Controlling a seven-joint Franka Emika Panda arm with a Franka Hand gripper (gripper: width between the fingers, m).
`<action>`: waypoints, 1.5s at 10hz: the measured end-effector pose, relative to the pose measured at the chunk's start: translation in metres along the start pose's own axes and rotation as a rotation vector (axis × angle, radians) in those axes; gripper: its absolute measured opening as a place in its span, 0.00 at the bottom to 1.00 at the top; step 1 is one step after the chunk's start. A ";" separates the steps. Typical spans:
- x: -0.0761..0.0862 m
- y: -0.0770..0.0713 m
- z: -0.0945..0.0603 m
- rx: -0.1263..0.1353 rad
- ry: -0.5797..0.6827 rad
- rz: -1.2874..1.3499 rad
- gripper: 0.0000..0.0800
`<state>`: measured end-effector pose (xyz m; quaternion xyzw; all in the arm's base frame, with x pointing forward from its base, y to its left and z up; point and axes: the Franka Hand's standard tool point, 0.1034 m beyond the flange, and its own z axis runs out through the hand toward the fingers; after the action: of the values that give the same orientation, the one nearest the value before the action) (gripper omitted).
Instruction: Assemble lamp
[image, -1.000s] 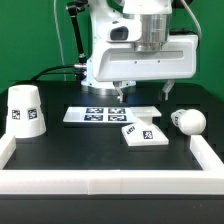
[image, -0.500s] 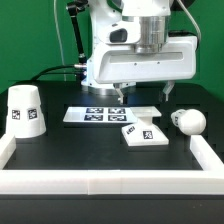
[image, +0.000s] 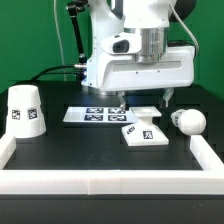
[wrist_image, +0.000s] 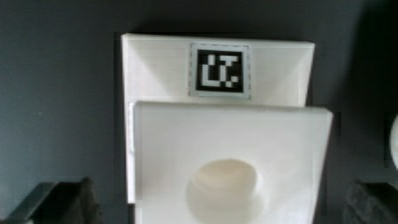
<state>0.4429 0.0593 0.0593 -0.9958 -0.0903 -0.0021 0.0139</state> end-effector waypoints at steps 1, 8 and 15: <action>-0.001 0.000 0.001 0.001 -0.003 0.000 0.87; 0.002 0.001 0.007 0.003 -0.009 -0.013 0.74; 0.004 -0.001 0.007 0.003 -0.011 -0.010 0.67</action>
Offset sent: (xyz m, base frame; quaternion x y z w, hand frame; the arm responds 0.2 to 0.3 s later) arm 0.0117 0.0016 -0.0060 0.0034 0.0100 -0.0036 0.9999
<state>0.4466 0.0617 0.0521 -0.9953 -0.0953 0.0033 0.0150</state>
